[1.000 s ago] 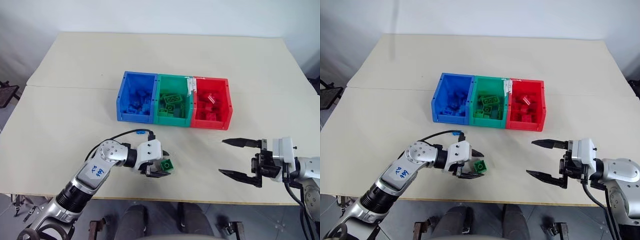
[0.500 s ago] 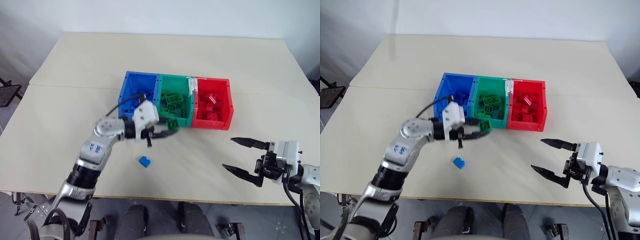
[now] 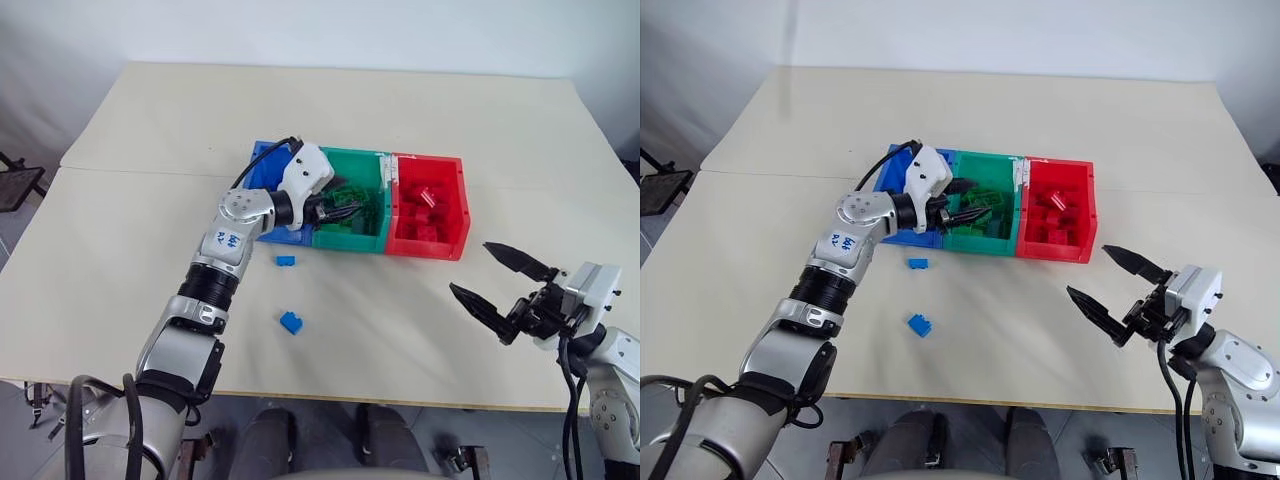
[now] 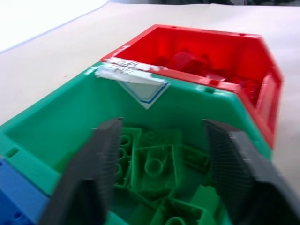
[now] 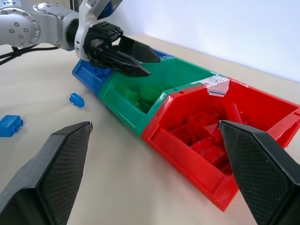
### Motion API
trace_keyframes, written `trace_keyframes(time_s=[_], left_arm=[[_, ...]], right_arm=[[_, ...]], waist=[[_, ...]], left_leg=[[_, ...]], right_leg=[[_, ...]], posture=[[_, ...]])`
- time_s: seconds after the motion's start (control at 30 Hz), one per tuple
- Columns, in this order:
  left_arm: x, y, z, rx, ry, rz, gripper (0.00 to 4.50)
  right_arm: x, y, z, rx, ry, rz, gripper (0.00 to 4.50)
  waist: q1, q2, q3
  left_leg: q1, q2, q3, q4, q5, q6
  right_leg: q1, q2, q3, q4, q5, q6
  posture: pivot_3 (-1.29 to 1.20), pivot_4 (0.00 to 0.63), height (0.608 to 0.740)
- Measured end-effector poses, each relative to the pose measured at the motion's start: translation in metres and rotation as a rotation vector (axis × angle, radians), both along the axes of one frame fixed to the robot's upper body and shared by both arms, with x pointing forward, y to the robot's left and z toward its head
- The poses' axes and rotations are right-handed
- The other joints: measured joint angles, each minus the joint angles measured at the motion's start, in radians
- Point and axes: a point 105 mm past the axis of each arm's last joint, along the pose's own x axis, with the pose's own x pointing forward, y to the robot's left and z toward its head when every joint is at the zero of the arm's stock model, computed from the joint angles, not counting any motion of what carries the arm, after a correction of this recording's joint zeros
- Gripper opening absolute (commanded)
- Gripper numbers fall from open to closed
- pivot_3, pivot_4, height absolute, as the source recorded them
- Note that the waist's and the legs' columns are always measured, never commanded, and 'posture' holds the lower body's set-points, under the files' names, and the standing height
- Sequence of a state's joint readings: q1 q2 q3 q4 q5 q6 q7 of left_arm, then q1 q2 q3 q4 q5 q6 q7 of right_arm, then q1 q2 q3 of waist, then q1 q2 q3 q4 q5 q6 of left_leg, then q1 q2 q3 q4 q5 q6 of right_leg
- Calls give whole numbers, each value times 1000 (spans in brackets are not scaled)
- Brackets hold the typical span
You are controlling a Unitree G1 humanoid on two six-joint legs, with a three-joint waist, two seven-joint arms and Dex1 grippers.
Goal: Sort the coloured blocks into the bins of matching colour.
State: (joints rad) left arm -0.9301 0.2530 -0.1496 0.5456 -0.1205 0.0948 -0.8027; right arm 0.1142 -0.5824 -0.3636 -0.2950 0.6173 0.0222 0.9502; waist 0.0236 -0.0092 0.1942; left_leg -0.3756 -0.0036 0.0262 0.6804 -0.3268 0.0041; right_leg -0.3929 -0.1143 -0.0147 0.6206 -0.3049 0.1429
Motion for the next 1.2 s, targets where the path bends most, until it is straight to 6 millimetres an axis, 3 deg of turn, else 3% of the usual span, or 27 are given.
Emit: trace_keyframes(time_s=[0.07,0.2,0.37,0.5,0.57,0.73,0.83,0.97,1.13,1.2], left_arm=[[-6,5,6,-14,-43,-27,4456],[-26,34,2,2,-98,-75,4456],[-79,102,-30,43,-1,-121,4456],[-102,147,-36,11,49,38,4456],[-115,171,-50,-1,84,156,4456],[-144,209,-67,21,98,317,4456],[-153,219,-68,53,94,328,4456],[-154,216,-67,63,84,303,4456],[-177,174,-79,164,187,16,4456],[-176,157,-82,167,197,-71,4456]], right_arm=[[2,3,3,3,-14,13,4500],[4,12,8,-4,-35,68,4500],[8,17,4,-43,-13,160,4500],[15,23,2,-73,-18,239,4500],[18,24,-1,-82,-15,262,4500],[24,26,-8,-112,15,333,4500],[23,23,-13,-121,42,349,4500],[19,19,-16,-158,54,376,4500],[13,16,-23,-173,88,384,4500],[10,14,-24,-182,101,380,4500]], waist=[[-4,0,0],[-17,0,0],[-36,0,0],[-27,0,0],[-28,0,0],[-26,0,0],[-25,0,0],[-28,0,0],[-28,1,0],[-28,1,0]], left_leg=[[0,1,0,0,0,0],[0,2,0,-1,0,0],[1,7,0,-2,0,0],[2,6,-2,-1,-1,1],[4,6,-2,-2,-2,1],[3,4,-4,-6,-2,0],[3,3,-5,-9,-2,0],[4,2,-4,-13,-1,0],[4,2,-3,-16,-2,0],[4,2,-2,-16,-2,1]], right_leg=[[0,0,0,0,0,0],[0,1,0,1,0,0],[0,0,2,0,0,0],[1,-4,1,-3,0,-1],[2,-11,2,-3,-1,-2],[1,-15,-4,-5,-2,-3],[1,-16,-5,-6,-2,-3],[1,-16,-6,-8,-1,-3],[1,-16,-5,-11,-1,-3],[1,-16,-6,-12,-1,-3]], posture=[[0,150,740],[0,150,740],[0,150,740],[0,150,740],[0,150,740],[0,150,740],[0,150,740],[0,150,740],[0,150,740],[0,150,740]])
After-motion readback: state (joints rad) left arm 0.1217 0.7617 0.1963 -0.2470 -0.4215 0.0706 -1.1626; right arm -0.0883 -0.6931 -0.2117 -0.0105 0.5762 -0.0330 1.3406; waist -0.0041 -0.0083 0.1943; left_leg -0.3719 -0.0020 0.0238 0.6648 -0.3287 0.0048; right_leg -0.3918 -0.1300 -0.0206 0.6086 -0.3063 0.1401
